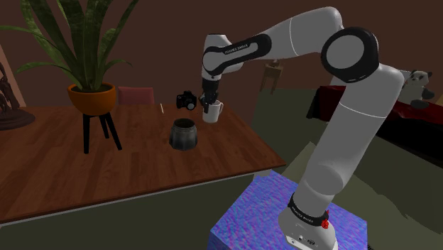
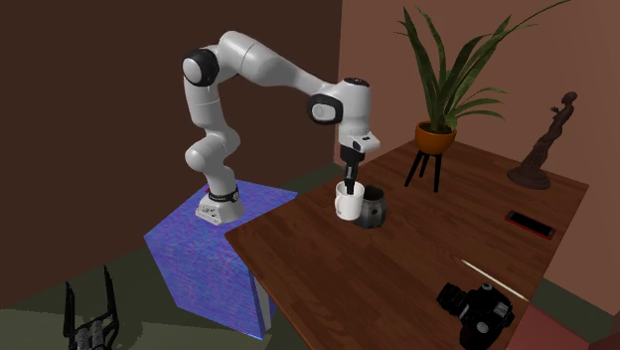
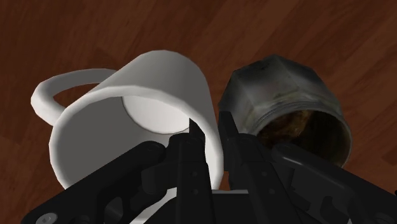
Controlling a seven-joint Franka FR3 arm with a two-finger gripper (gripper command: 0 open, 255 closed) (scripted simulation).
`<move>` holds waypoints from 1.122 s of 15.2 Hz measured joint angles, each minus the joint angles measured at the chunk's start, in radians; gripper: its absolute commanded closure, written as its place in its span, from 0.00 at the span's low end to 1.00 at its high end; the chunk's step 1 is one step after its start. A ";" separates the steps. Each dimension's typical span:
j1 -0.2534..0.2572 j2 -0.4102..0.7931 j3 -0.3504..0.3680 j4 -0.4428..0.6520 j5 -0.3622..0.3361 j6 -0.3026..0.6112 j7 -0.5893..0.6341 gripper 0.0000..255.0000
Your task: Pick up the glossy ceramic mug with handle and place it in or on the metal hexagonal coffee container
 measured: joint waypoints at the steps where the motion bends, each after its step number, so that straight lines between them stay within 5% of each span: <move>1: -0.001 -0.007 -0.001 0.011 0.000 -0.017 -0.003 1.00; 17: 0.014 -0.019 0.015 0.194 0.002 -0.214 0.018 1.00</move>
